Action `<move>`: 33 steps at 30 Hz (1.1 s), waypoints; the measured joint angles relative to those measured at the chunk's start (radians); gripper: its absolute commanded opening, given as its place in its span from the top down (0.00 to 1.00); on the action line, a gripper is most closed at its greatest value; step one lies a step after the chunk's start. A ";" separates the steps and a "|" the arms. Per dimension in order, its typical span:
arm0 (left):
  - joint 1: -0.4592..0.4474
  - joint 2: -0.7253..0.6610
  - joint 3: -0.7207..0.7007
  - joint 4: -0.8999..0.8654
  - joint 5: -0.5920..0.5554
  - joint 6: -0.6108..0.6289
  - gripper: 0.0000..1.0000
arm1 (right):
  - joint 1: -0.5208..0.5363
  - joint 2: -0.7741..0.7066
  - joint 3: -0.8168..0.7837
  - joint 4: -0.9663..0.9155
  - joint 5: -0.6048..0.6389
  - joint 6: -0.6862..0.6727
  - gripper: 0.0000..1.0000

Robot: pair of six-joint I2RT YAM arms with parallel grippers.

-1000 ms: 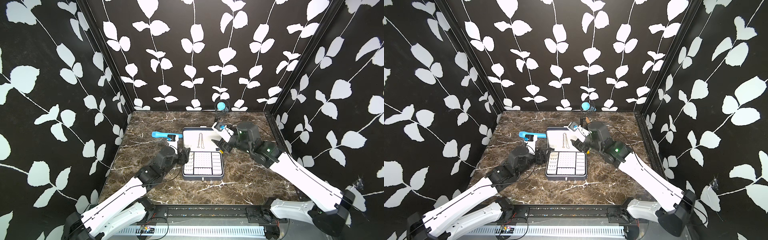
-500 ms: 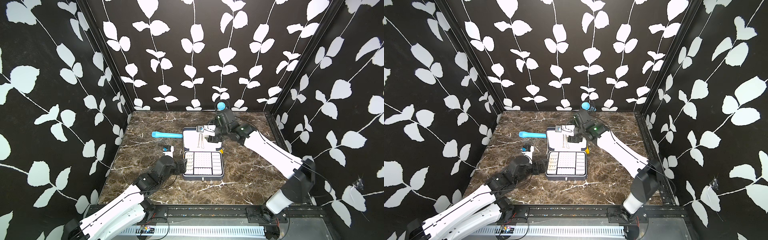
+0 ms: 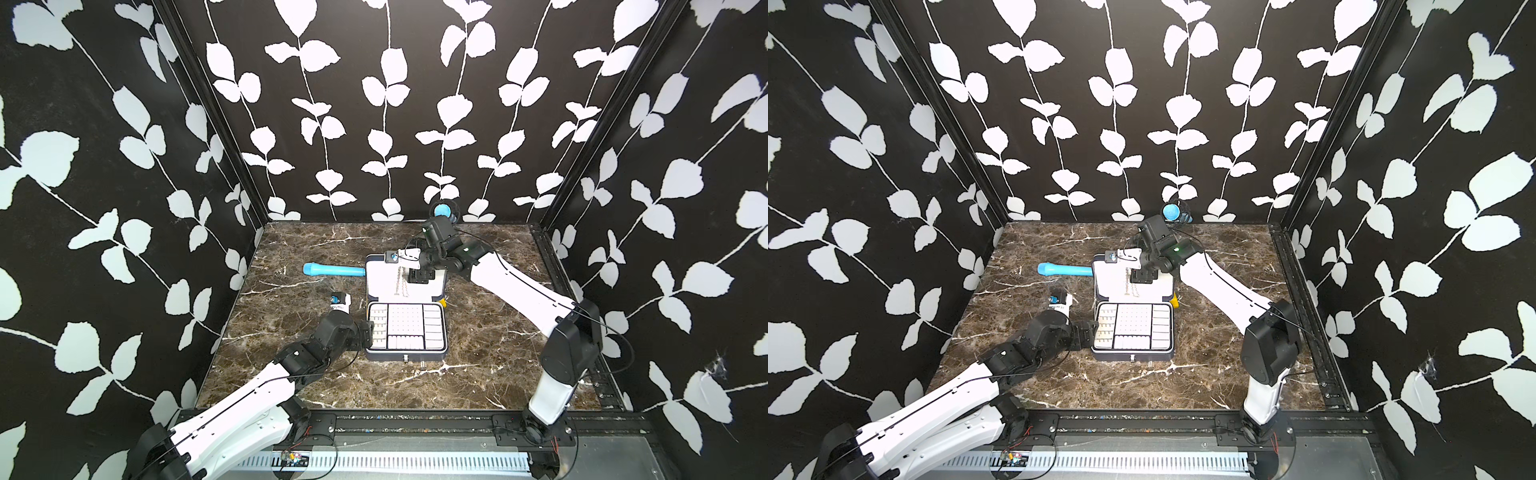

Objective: Put jewelry chain into jewelry box
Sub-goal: Close the fastener on the jewelry box.

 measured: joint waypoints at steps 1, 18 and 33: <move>0.000 0.006 0.000 0.001 0.003 0.000 0.11 | 0.000 0.004 0.000 0.003 0.000 0.000 0.18; 0.000 0.065 -0.031 0.032 0.020 -0.018 0.12 | -0.001 0.020 0.000 0.050 0.001 -0.001 0.31; 0.000 0.106 -0.045 0.051 0.027 -0.023 0.13 | -0.005 0.020 0.000 0.051 0.003 0.000 0.56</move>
